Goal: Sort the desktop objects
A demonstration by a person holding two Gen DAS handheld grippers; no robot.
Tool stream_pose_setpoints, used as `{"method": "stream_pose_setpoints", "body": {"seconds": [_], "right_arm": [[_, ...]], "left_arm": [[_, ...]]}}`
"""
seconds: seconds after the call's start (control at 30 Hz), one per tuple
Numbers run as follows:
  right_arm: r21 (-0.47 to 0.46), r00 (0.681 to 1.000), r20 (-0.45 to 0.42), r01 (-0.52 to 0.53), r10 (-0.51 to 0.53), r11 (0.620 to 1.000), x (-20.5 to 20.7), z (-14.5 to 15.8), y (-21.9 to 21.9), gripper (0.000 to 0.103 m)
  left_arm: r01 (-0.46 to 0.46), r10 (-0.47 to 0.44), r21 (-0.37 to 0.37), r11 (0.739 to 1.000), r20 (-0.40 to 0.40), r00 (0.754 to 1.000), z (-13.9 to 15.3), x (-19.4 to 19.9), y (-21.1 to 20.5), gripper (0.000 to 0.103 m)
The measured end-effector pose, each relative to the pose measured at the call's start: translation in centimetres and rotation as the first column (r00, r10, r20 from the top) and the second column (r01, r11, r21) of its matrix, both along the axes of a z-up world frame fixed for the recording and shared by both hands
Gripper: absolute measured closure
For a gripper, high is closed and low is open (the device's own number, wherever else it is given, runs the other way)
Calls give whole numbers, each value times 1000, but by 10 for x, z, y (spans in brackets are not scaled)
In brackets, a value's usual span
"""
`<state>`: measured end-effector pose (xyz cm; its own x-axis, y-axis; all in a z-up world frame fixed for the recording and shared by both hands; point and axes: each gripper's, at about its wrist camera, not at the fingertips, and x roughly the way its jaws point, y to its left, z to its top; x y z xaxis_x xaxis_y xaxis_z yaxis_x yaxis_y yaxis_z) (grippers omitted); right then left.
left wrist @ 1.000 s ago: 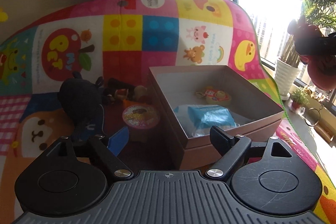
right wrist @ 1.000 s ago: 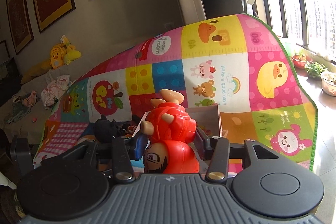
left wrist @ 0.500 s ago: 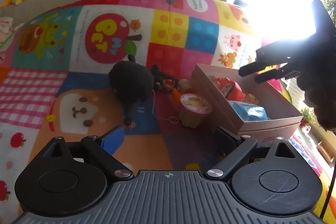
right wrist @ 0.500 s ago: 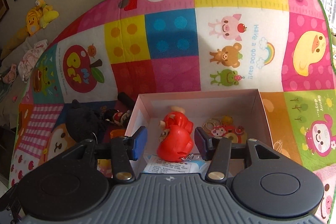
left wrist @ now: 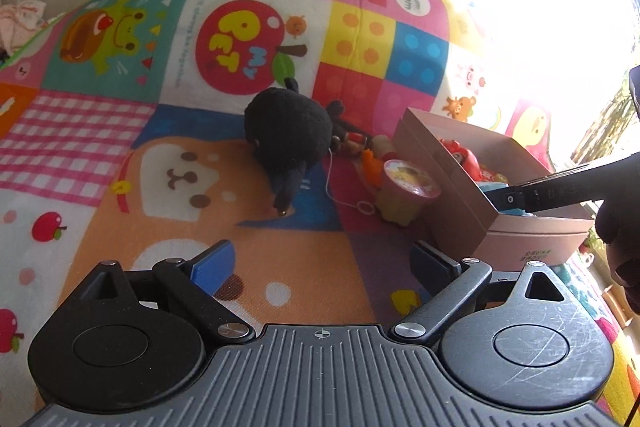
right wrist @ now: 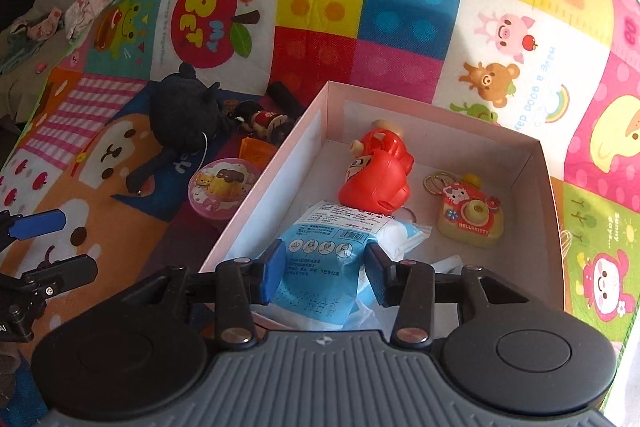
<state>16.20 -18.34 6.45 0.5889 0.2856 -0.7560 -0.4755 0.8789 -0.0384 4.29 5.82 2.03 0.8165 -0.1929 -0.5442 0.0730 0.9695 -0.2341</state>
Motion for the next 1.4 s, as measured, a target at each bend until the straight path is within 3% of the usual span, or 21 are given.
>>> {"method": "stream_pose_setpoints", "body": {"seconds": [0.27, 0.43, 0.53, 0.7, 0.77, 0.87, 0.97, 1.1, 1.2, 1.4], "right_arm": [[219, 977, -192, 137, -95, 966, 18, 29, -53, 59], [94, 963, -251, 128, -101, 987, 15, 6, -42, 59], [123, 950, -290, 153, -112, 980, 24, -3, -46, 59], [44, 964, -235, 140, -126, 989, 24, -5, -35, 56], [62, 971, -201, 146, -131, 987, 20, 9, -36, 56], [108, 991, -74, 123, -116, 987, 7, 37, -37, 56], [114, 997, 41, 57, -62, 992, -4, 56, -21, 50], [107, 999, 41, -32, 27, 994, -2, 56, 20, 50], [112, 999, 4, -42, 42, 993, 19, 54, 51, 53], [108, 988, -129, 94, -80, 990, 102, 42, 91, 56]], "left_arm": [[-26, 25, -14, 1000, -12, 1000, -2, -5, 10, 4], [-21, 21, -27, 999, -12, 1000, -1, -5, 8, 3], [-13, 13, -20, 1000, -13, 1000, -1, -7, 4, 3], [-22, 22, -9, 1000, -17, 1000, -1, -8, 4, 3], [-29, 29, -8, 1000, -20, 999, -2, -8, 6, 3], [-37, 37, -4, 999, -26, 999, -3, -9, 8, 3], [-39, 39, -8, 999, -33, 999, -6, -6, 9, 3], [-27, 27, 7, 1000, -37, 999, -8, -6, 5, 3], [-14, 14, 17, 1000, -25, 1000, -6, -9, 3, 3], [2, -2, -24, 1000, -18, 1000, -11, -7, 8, 3]]}}
